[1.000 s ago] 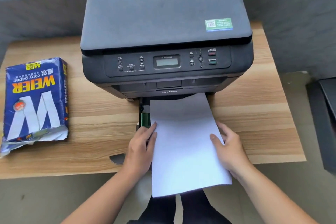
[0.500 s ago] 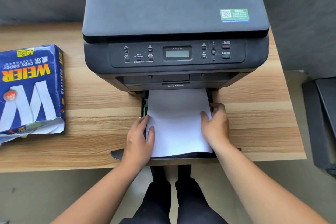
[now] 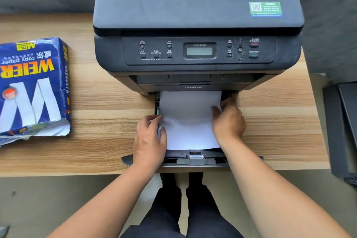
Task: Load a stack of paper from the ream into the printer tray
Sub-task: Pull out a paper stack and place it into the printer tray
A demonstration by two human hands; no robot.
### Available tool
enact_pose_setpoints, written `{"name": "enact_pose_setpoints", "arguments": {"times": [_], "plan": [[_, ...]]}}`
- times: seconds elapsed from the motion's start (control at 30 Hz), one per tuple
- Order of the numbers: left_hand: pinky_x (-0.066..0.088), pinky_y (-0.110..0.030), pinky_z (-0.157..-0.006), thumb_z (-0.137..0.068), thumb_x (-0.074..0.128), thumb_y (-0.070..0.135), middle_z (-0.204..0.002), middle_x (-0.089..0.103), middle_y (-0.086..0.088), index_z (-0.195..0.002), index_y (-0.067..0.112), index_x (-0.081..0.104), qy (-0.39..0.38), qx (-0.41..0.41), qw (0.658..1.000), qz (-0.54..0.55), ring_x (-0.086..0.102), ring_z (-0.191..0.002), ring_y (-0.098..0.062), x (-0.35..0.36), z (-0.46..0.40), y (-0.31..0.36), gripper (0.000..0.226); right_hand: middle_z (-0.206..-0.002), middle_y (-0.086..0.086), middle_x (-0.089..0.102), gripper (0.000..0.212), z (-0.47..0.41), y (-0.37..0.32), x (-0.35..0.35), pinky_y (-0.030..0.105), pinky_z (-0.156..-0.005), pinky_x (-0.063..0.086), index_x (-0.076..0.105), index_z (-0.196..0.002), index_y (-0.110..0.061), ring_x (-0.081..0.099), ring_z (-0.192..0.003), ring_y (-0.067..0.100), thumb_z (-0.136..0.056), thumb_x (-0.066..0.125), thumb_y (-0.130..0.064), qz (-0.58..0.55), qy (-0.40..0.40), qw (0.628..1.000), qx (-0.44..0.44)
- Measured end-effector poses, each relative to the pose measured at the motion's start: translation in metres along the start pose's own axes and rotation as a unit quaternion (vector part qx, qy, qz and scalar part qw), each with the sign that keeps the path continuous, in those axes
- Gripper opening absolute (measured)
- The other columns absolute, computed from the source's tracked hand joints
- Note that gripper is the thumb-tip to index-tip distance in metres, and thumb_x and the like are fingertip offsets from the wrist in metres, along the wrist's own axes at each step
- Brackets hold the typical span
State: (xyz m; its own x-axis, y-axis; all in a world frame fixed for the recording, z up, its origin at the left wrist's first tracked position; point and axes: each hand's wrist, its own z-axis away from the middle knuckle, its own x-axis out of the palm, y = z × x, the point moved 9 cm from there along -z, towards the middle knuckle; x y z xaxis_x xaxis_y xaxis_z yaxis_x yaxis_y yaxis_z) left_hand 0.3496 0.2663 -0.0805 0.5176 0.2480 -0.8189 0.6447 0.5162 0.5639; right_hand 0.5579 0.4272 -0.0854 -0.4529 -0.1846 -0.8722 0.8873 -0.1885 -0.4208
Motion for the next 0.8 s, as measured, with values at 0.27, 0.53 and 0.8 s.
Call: {"name": "enact_pose_setpoints", "arguments": {"times": [0.27, 0.53, 0.8], "plan": [[0.039, -0.026, -0.086, -0.086, 0.059, 0.007, -0.123, 0.053, -0.011, -0.125, 0.007, 0.056, -0.004, 0.003, 1.0, -0.009, 0.049, -0.116, -0.029, 0.002, 0.002, 0.004, 0.04, -0.074, 0.015, 0.071, 0.023, -0.01, -0.015, 0.004, 0.041, -0.074, 0.04, 0.063, -0.084, -0.009, 0.061, -0.081, 0.036, -0.085, 0.07, -0.031, 0.137, 0.121, 0.973, -0.141], [0.045, -0.035, -0.089, -0.085, 0.059, 0.006, -0.125, 0.054, -0.012, -0.128, 0.006, 0.054, -0.008, -0.013, 1.0, -0.009, 0.049, -0.116, -0.031, 0.0, 0.004, 0.002, 0.043, -0.111, 0.019, 0.059, 0.044, -0.013, 0.001, 0.005, 0.046, -0.084, 0.037, 0.059, -0.111, -0.008, 0.054, -0.103, 0.038, -0.083, 0.068, -0.04, 0.096, 0.126, 0.984, -0.087], [0.037, -0.037, -0.098, -0.085, 0.058, 0.009, -0.122, 0.054, -0.016, -0.132, 0.003, 0.049, -0.011, -0.099, 0.995, 0.026, 0.044, -0.12, -0.032, 0.002, 0.006, 0.012, 0.048, -0.088, 0.012, 0.07, 0.02, 0.015, 0.071, -0.004, 0.036, -0.065, 0.046, 0.063, -0.087, -0.011, 0.063, -0.083, 0.036, -0.084, 0.069, -0.029, -0.025, -0.001, 0.999, -0.036]]}}
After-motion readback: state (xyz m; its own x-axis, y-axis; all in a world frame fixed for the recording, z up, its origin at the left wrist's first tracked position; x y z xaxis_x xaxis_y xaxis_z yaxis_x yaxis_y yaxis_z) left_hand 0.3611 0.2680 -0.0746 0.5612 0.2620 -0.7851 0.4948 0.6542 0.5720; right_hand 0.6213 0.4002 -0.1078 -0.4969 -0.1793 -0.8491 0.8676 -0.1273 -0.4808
